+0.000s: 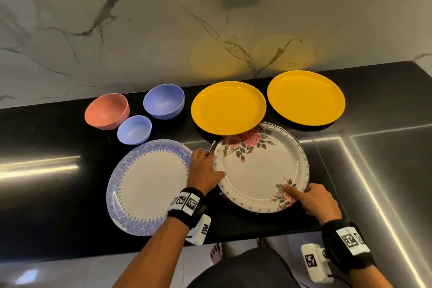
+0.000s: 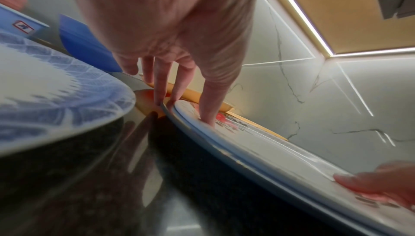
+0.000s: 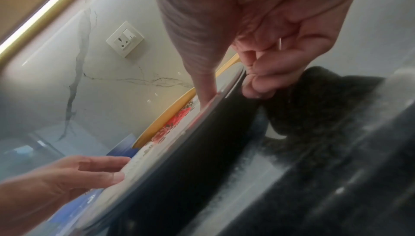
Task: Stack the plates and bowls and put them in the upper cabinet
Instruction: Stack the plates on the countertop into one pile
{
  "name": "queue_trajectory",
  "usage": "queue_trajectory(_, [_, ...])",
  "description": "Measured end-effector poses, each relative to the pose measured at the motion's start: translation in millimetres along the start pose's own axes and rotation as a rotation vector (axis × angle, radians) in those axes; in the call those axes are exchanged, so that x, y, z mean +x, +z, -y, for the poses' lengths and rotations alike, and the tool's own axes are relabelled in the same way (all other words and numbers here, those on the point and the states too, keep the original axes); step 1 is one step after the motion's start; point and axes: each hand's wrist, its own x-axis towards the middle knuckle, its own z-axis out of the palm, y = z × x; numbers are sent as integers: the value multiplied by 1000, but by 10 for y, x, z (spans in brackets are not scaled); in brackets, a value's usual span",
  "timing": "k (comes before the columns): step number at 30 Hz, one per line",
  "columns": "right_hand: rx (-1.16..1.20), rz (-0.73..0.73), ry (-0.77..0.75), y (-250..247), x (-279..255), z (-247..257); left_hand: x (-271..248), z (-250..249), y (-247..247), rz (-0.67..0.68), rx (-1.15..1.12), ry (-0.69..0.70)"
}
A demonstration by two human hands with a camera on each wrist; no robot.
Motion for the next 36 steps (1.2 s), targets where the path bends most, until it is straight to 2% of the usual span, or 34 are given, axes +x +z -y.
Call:
queue_trajectory(9, [-230, -123, 13, -104, 28, -65, -76, -129, 13, -3, -72, 11])
queue_trajectory(18, [-219, -200, 38, -153, 53, -69, -161, -183, 147, -19, -44, 36])
queue_trajectory(28, [-168, -244, 63, -322, 146, -204, -191, -212, 148, 48, -49, 105])
queue_trajectory(31, [-130, -285, 56, -352, 167, -248, -216, -123, 104, -24, -76, 107])
queue_trajectory(36, [-13, -322, 37, -351, 261, -343, -347, 245, -105, -283, -129, -78])
